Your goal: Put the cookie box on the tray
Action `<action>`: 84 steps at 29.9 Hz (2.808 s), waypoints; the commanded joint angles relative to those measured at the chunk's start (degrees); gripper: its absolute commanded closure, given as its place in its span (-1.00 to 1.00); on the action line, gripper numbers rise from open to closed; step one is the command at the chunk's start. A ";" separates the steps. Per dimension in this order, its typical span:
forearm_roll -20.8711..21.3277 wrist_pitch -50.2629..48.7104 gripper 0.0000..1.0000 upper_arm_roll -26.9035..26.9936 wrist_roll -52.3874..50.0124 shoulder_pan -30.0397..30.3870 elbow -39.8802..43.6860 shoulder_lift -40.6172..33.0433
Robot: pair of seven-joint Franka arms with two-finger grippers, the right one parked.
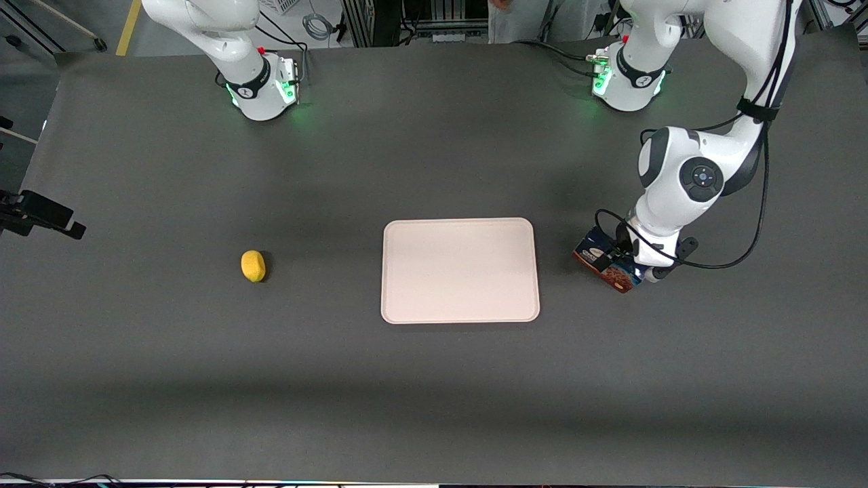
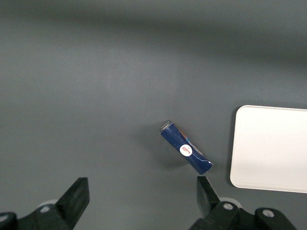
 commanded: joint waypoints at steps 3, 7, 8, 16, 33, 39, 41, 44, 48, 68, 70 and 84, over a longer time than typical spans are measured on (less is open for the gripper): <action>4.37 2.87 0.62 -4.11 -15.36 0.55 -0.80 3.89; 5.42 3.76 0.64 -4.20 -19.70 0.46 -0.80 5.57; 6.12 3.76 0.64 -4.29 -19.70 0.46 -0.89 5.83; 8.68 5.69 0.63 -4.20 -22.94 0.02 -1.77 8.82; 16.06 13.51 0.57 -4.29 -27.08 -0.42 -5.20 13.39; 18.69 13.60 0.55 -4.29 -27.34 -0.59 -5.55 13.65; 19.49 13.69 0.49 -4.29 -28.21 -0.59 -5.55 14.18; 20.98 13.69 0.47 -4.29 -29.97 -0.59 -5.64 14.36; 22.21 13.69 -0.30 -4.29 -30.51 -0.59 -5.72 15.06; 20.73 12.38 -1.00 -5.78 -29.89 0.37 -5.20 12.26; 19.06 10.80 -1.00 -6.13 -29.54 0.46 -4.85 10.94; -0.11 -0.45 -1.00 -1.05 -5.65 2.48 -2.39 -7.60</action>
